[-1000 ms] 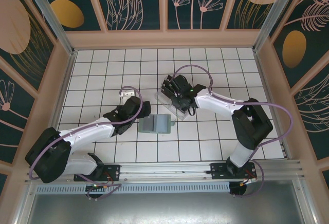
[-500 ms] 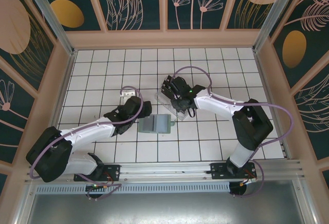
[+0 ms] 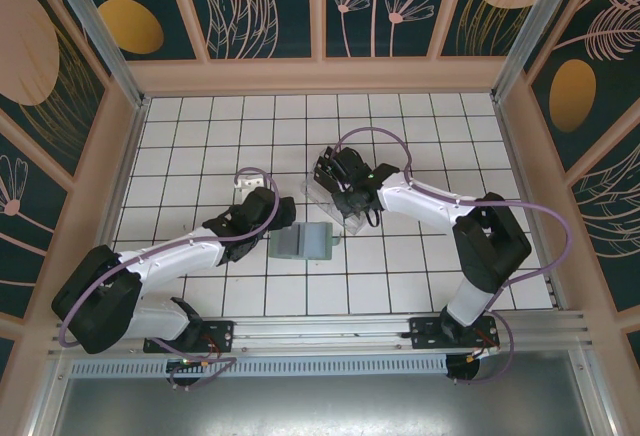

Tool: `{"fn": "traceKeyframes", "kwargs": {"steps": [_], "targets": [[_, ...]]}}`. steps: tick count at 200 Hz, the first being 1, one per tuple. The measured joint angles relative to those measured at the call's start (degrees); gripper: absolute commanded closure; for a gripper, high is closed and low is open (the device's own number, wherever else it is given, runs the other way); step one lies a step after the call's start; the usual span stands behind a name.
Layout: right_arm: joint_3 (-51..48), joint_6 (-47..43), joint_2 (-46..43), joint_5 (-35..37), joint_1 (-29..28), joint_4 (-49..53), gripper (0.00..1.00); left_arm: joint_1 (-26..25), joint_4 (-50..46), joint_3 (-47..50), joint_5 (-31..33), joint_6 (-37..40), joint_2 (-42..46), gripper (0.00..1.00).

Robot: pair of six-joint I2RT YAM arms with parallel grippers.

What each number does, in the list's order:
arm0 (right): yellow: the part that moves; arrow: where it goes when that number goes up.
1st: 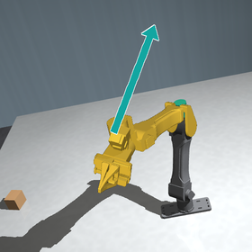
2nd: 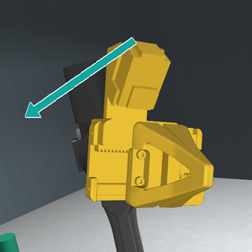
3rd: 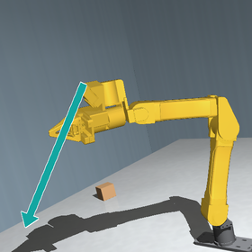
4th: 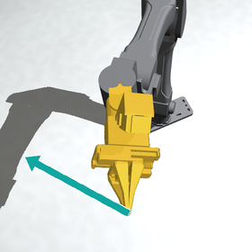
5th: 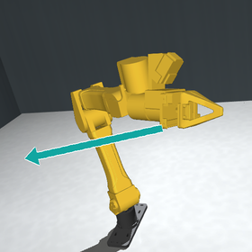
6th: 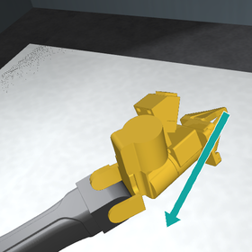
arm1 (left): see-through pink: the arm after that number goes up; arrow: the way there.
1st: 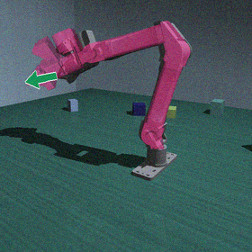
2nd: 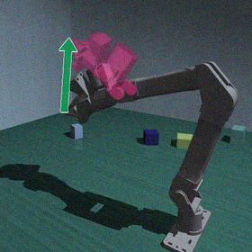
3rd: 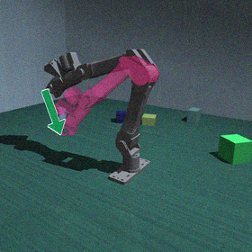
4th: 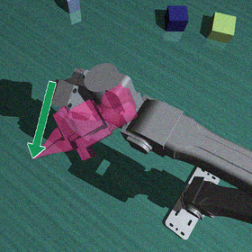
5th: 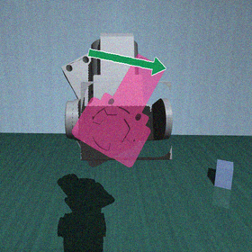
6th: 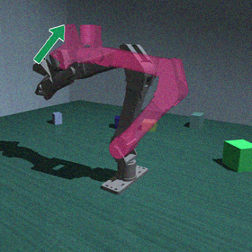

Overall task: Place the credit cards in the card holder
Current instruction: Pick up the credit card from the storage box.

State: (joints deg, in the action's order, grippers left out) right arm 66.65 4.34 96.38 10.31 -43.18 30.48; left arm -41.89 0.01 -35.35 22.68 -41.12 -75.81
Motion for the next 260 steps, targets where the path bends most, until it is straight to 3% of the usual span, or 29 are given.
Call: {"fn": "traceKeyframes", "kwargs": {"steps": [33, 161, 229, 260], "targets": [[0.5, -1.7, 0.0, -0.4, 0.3, 0.0, 1.00, 0.0, 0.2, 0.0, -0.2, 0.0, 0.0, 0.01], [2.3, -2.5, -0.7, -3.1, 0.7, 1.7, 1.00, 0.0, 0.4, 0.1, -0.4, 0.0, -0.1, 0.01], [4.7, 1.2, -9.7, -10.5, 0.8, 1.5, 1.00, 0.0, 0.2, 0.1, -0.2, 0.5, -0.1, 0.02], [0.2, 7.7, -14.9, -16.3, 0.4, -6.7, 1.00, 0.0, 0.2, 1.1, -0.1, 0.4, 0.3, 0.01]]}}
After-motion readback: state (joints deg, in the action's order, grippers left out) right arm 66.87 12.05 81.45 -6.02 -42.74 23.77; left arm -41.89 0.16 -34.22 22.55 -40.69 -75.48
